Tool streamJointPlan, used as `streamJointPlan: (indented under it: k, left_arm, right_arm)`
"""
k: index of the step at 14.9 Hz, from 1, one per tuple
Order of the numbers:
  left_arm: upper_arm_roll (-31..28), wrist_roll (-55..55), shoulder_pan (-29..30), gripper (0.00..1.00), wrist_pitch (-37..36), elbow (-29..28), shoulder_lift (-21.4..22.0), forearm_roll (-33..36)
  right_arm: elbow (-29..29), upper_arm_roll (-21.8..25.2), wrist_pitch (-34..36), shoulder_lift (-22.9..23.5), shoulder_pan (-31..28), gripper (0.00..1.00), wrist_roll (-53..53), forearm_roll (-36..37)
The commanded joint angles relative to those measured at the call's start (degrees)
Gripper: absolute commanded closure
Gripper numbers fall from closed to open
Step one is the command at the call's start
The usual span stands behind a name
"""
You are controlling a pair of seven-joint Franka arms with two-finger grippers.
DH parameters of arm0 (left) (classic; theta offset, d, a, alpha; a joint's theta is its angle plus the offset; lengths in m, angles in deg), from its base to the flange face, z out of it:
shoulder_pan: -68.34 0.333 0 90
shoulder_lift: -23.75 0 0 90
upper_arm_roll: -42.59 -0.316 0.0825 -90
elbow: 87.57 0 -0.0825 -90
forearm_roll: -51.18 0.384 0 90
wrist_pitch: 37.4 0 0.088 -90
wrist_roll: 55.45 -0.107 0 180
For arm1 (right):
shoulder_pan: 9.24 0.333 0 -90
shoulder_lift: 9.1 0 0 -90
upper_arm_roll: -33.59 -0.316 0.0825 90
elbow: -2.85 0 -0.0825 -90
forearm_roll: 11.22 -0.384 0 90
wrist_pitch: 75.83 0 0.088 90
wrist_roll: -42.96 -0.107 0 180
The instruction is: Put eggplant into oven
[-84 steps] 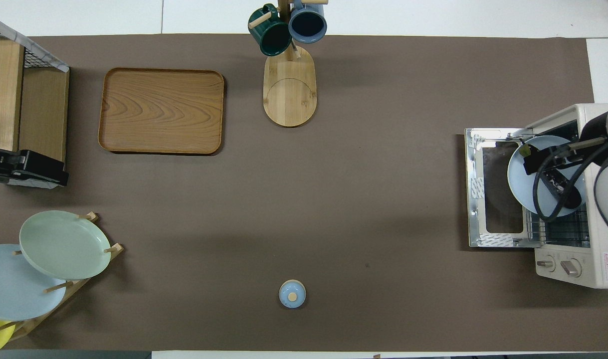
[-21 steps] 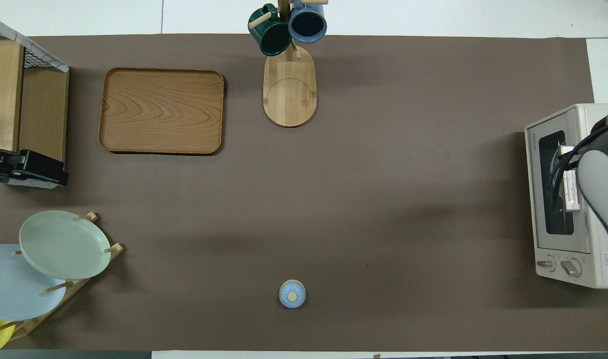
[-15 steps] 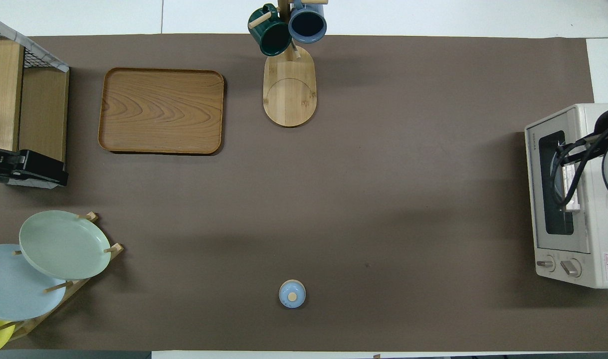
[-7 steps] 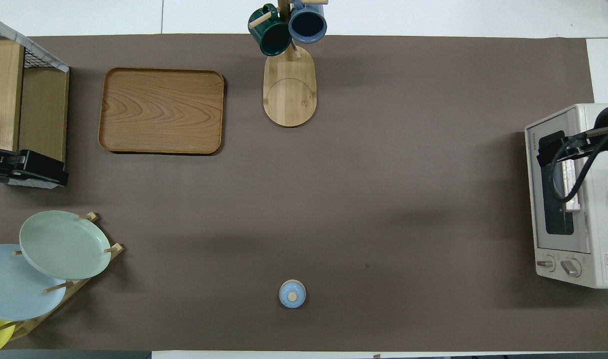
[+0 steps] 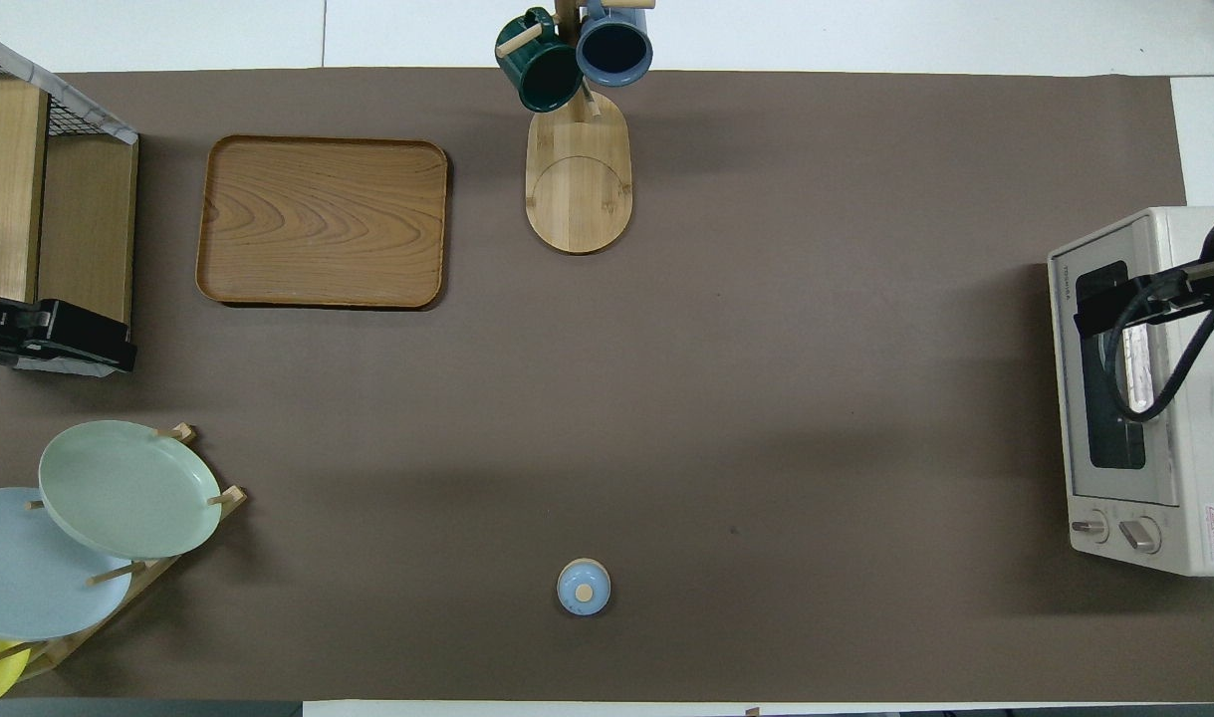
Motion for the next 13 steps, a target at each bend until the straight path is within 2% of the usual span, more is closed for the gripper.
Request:
streamJointPlan:
  k: [1, 13]
  left_arm:
    - [0.0, 0.2, 0.32, 0.0, -1.17, 0.51, 0.25, -0.19]
    - [0.0, 0.2, 0.32, 0.0, -1.17, 0.42, 0.34, -0.19]
  right_arm:
    - [-0.5, -0.29, 0.94, -0.5, -0.06, 0.0, -1.7, -0.64]
    - [-0.32, -0.29, 1.99, -0.93, -1.03, 0.0, -2.67, -2.31]
